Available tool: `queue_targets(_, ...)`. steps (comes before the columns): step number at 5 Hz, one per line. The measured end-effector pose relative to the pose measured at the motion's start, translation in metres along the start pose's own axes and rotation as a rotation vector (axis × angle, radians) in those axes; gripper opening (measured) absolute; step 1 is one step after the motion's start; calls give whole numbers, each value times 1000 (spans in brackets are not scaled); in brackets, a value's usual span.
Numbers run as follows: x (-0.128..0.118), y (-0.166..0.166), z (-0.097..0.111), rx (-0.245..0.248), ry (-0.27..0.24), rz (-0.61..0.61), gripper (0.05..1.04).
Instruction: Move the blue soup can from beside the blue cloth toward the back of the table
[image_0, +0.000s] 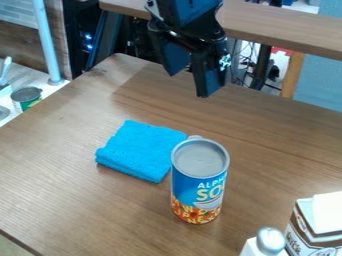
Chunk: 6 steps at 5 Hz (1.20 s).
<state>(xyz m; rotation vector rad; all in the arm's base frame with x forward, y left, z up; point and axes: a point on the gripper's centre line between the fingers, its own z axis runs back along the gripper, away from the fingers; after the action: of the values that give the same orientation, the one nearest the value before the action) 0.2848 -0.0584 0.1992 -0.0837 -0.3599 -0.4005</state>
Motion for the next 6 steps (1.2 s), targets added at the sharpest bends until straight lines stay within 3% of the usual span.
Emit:
queue_targets(2,-20,-13,-28,-6,65,66,1000)
queue_targets(4,-38,-35,-54,7,86,112,1000)
queue_targets(6,-71,-46,-69,12,158,155,1000)
